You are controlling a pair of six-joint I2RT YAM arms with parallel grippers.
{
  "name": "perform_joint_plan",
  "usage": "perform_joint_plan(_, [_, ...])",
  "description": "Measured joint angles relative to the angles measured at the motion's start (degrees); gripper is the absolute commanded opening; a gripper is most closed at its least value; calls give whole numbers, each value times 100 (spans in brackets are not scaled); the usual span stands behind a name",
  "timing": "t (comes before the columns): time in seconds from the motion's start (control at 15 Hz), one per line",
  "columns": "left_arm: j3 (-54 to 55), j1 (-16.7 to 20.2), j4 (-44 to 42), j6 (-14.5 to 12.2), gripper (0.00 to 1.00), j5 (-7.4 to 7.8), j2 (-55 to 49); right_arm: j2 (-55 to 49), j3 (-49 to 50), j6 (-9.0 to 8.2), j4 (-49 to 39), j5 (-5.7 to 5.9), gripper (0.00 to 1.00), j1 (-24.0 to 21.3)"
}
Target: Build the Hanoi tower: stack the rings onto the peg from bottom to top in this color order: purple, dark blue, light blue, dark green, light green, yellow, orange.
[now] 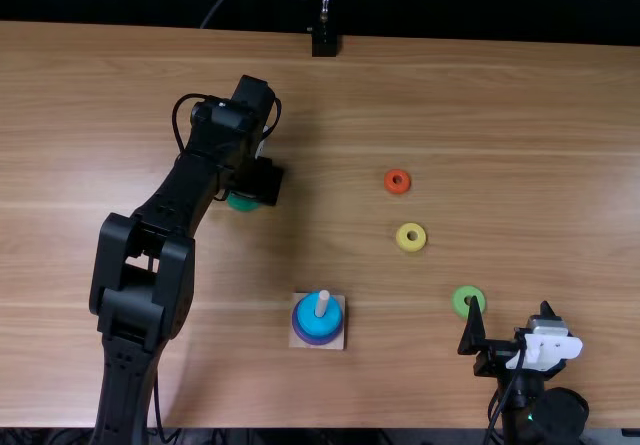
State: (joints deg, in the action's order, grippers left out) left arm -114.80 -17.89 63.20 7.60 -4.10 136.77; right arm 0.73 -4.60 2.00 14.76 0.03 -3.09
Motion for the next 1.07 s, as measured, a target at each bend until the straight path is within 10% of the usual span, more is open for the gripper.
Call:
perform_joint_plan(0.2, [0, 0, -192, -7, 24, 0, 0, 0, 0, 0, -2, 0, 100, 0])
perform_joint_plan(0.33, [0, -2, -323, -7, 18, -2, 0, 0, 0, 0, -2, 0, 100, 0])
perform_joint_plan(0.6, [0, -2, -339, -7, 35, -4, 0, 0, 0, 0, -4, 0, 100, 0])
perform_joint_plan(0.73, [0, 0, -321, -7, 95, -4, 0, 0, 0, 0, -2, 0, 100, 0])
perform_joint_plan(1.07, [44, 0, -98, -7, 100, 55, 0, 0, 0, 0, -4, 2, 100, 0])
